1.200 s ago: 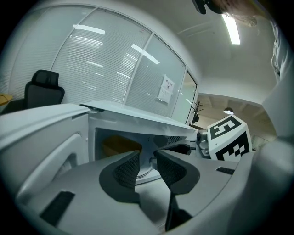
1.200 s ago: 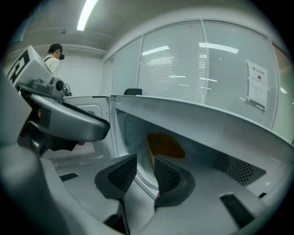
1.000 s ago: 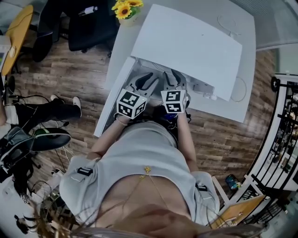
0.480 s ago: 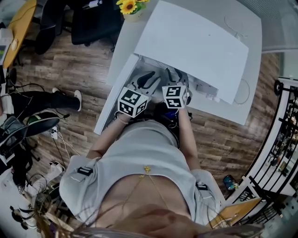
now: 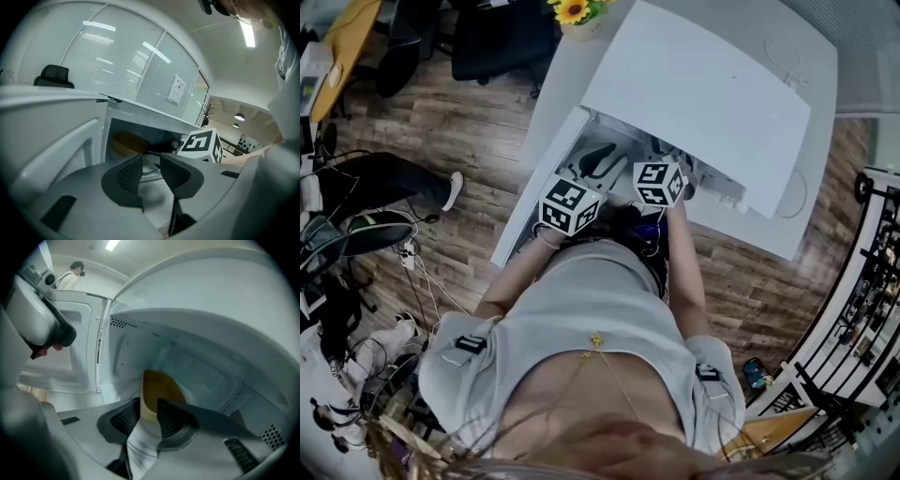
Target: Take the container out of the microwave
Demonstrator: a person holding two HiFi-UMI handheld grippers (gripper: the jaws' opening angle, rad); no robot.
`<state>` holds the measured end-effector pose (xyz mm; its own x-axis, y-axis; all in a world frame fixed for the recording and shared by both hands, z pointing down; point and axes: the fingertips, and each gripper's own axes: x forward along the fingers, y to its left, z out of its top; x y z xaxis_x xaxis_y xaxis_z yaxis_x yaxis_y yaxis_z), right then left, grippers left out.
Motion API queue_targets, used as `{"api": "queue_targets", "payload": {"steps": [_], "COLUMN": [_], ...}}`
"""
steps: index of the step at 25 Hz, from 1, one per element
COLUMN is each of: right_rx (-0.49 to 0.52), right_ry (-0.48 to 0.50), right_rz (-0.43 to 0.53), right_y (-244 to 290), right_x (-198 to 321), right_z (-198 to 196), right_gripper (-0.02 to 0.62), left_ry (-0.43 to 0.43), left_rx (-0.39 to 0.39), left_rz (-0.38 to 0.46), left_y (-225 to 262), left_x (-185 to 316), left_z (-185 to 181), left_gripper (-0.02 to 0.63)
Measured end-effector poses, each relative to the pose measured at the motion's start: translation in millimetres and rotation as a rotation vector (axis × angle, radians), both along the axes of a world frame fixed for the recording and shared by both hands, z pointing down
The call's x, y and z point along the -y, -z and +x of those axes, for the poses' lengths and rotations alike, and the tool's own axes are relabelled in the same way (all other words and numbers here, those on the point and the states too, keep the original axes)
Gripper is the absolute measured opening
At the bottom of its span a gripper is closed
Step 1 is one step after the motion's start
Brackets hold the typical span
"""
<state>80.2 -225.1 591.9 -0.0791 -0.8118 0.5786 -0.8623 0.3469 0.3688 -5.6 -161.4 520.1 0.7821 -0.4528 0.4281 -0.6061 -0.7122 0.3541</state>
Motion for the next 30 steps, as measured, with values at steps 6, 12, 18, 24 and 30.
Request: {"api": "queue_targets", "payload": {"steps": [6,12,18,24,30], "right_rx": [-0.016,-0.044,-0.040,-0.085,-0.162], "right_ry": [0.011,0.032,-0.010,-0.029,0.005], "right_rz": [0.007,0.022,0.020,0.020,0.032], "right_y": [1,1,-5,-14,-16], "right_x": [13,22,31,35,35], "right_z": [0,-7,0,7,7], "right_gripper": [0.124,0.138,0.155,0.068,0.035], "left_ry": [-0.006,-0.001,0.004,0.018,0.015], "left_rx": [0.005,-0.008,-0.020,-0.021,-0.025], "left_rz": [-0.006,-0.010,-0.022,-0.027,-0.030], "left_y": [-2,0,1,1,2], "left_x": [0,4,7,8,8], "left_z": [0,1,4,3,2], "left_gripper": [0.127,0.127,0.127,0.127,0.127]}}
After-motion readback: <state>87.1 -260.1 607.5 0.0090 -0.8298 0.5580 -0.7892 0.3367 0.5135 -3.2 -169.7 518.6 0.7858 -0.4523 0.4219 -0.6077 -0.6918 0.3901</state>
